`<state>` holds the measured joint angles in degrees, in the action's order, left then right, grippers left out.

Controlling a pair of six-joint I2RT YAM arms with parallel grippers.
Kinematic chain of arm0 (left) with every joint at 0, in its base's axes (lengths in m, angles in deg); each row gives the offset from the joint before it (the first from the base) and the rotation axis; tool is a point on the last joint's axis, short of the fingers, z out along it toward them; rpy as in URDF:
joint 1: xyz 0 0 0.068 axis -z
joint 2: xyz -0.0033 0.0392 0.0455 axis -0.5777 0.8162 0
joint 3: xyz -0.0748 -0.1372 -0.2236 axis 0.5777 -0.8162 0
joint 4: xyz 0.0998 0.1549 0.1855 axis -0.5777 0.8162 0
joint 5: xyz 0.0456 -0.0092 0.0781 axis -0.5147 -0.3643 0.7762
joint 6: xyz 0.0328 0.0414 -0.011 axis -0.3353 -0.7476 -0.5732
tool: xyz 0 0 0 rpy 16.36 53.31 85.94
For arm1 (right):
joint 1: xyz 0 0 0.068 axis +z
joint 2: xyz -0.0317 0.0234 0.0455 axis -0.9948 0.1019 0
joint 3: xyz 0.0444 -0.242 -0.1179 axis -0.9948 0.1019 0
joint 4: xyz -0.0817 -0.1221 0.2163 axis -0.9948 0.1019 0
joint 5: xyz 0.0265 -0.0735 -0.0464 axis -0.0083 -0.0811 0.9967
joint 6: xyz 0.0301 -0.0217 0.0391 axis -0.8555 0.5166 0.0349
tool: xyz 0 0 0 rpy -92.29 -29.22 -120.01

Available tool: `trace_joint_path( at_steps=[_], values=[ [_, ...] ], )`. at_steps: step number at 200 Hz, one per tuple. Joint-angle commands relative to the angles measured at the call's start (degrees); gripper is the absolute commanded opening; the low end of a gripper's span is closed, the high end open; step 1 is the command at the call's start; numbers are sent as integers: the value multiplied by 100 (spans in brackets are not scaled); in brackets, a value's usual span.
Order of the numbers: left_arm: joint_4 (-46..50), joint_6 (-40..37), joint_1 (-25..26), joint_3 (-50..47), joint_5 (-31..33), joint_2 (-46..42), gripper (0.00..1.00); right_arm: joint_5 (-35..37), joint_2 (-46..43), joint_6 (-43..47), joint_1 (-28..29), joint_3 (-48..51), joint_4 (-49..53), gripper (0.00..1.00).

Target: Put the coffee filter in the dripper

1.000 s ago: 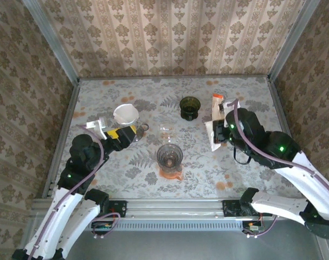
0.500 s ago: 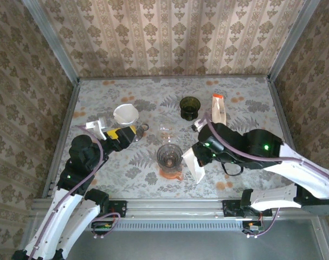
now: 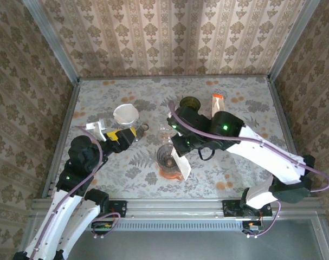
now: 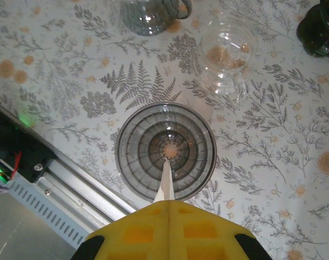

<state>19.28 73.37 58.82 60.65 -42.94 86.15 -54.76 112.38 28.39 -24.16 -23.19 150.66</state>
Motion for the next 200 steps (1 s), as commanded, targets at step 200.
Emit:
trace_joint_path(
  at_steps=[200],
  values=[
    [-93,-232,181,-424,-1581,287,78,187,1172,458,-374,356,-595,0]
  ],
)
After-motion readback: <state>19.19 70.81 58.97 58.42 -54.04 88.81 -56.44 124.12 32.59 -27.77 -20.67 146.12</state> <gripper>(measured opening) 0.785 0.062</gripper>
